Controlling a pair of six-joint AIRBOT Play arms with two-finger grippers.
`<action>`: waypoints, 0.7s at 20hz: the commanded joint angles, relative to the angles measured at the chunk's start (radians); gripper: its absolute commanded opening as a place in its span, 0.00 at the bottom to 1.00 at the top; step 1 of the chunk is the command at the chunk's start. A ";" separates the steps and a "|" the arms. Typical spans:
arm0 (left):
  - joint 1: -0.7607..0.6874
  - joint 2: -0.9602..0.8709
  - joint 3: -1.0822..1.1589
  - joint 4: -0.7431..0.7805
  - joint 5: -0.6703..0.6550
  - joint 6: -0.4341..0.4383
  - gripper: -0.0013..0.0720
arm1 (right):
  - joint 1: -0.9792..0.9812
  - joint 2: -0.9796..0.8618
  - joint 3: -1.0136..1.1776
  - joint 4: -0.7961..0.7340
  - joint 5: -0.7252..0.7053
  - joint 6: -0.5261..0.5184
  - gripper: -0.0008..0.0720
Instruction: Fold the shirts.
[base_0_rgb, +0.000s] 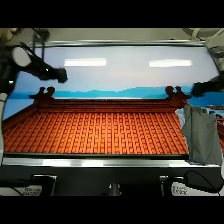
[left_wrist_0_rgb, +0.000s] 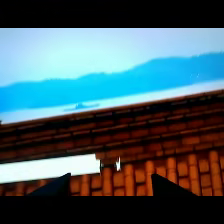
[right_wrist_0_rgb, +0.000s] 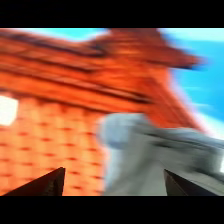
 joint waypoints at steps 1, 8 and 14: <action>-0.029 -0.034 -0.068 0.012 -0.156 -0.029 0.83 | 0.192 -0.107 0.010 0.065 0.238 -0.010 0.93; -0.024 0.147 -0.342 0.031 0.035 -0.097 0.84 | 0.225 0.007 -0.076 0.057 0.107 0.056 0.87; -0.057 0.246 -0.457 0.033 0.187 -0.097 0.85 | 0.240 0.129 -0.315 -0.001 -0.085 0.099 0.87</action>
